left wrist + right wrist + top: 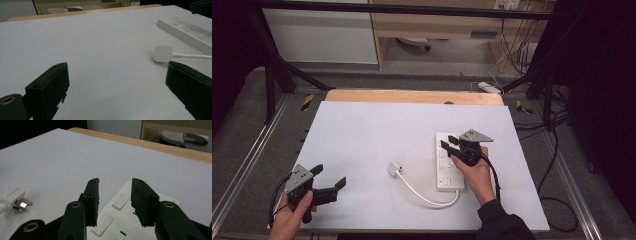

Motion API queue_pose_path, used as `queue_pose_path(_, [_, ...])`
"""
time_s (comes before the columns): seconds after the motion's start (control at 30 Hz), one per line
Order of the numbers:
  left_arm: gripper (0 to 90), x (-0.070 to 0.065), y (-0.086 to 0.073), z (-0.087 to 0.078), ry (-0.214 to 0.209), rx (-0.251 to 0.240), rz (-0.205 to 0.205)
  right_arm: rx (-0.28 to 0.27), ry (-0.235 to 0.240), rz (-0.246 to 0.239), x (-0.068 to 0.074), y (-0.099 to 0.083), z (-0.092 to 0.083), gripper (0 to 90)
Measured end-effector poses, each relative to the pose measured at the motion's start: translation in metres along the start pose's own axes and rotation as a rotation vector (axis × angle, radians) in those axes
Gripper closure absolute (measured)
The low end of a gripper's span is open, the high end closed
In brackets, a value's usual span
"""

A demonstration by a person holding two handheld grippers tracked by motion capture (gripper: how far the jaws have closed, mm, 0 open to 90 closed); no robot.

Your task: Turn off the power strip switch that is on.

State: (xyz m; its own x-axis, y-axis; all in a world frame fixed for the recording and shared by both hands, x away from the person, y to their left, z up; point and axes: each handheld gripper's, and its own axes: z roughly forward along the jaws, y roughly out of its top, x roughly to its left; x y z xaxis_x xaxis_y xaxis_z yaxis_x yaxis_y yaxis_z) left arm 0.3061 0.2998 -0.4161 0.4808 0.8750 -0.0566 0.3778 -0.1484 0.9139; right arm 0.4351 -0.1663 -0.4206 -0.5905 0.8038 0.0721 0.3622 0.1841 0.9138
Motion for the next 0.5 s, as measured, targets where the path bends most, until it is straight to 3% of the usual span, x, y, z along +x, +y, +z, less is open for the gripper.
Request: queue_pose_path(0.5, [5.0,0.0000,0.0001,-0.0002,-0.001,-0.001,0.000,-0.023,-0.060,0.011,0.0009,0.0072,-0.0043,21.7])
